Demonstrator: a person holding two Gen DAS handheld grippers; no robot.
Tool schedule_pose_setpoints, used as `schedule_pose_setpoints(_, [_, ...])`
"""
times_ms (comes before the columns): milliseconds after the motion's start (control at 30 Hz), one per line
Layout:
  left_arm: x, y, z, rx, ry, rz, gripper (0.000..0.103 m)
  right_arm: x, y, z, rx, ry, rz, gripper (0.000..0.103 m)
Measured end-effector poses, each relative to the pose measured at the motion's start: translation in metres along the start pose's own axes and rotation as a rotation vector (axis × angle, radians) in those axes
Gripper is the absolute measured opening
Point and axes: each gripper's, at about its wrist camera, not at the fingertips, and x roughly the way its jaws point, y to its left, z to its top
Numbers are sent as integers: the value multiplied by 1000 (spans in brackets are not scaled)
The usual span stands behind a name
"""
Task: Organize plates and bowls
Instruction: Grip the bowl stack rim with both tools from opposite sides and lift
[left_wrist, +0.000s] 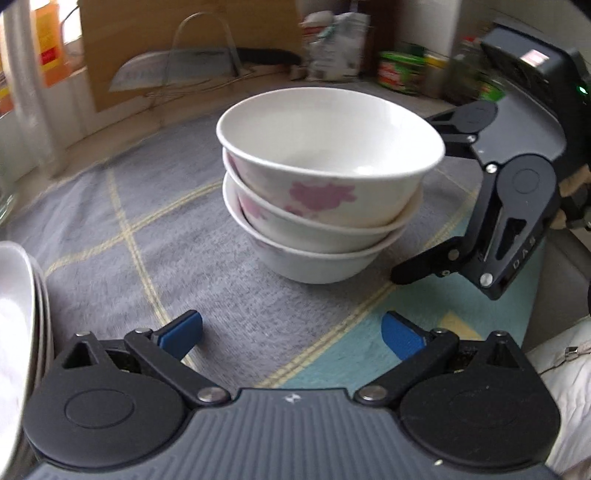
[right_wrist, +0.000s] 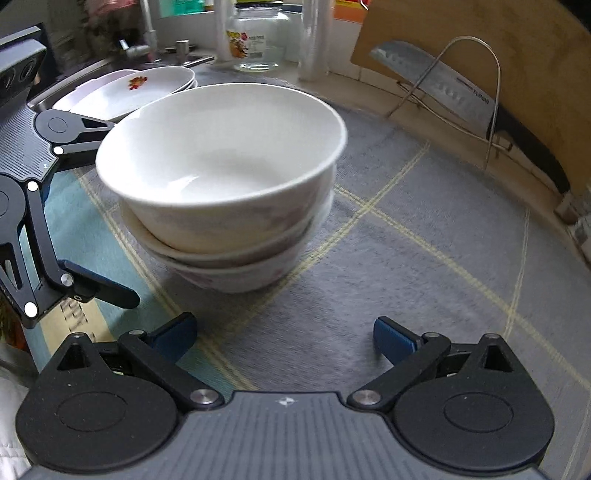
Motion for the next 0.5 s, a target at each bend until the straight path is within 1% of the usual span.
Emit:
schedule_pose_setpoints(133, [2, 0, -3, 88, -27, -9, 103, 0, 8, -1, 34, -6, -21, 103])
schedule_pose_setpoints(167, [2, 1, -5, 96, -46, -25, 103, 1, 8, -1, 37, -10, -23, 103])
schedule_pose_setpoints(233, [1, 2, -8, 105, -71, -33, 103, 1, 9, -5, 29, -37, -17, 103])
schedule_pose_setpoints(333, [3, 4, -9, 113, -91, -40, 103, 1, 9, -6, 21, -52, -12, 103])
schedule_pose_setpoints(433, [6, 4, -3, 123, -85, -48, 103, 2, 8, -3, 4, -39, -4, 103])
schedule_pose_setpoints(500, [8, 5, 4, 137, -44, -60, 103, 3, 9, 1, -35, -38, 1, 103])
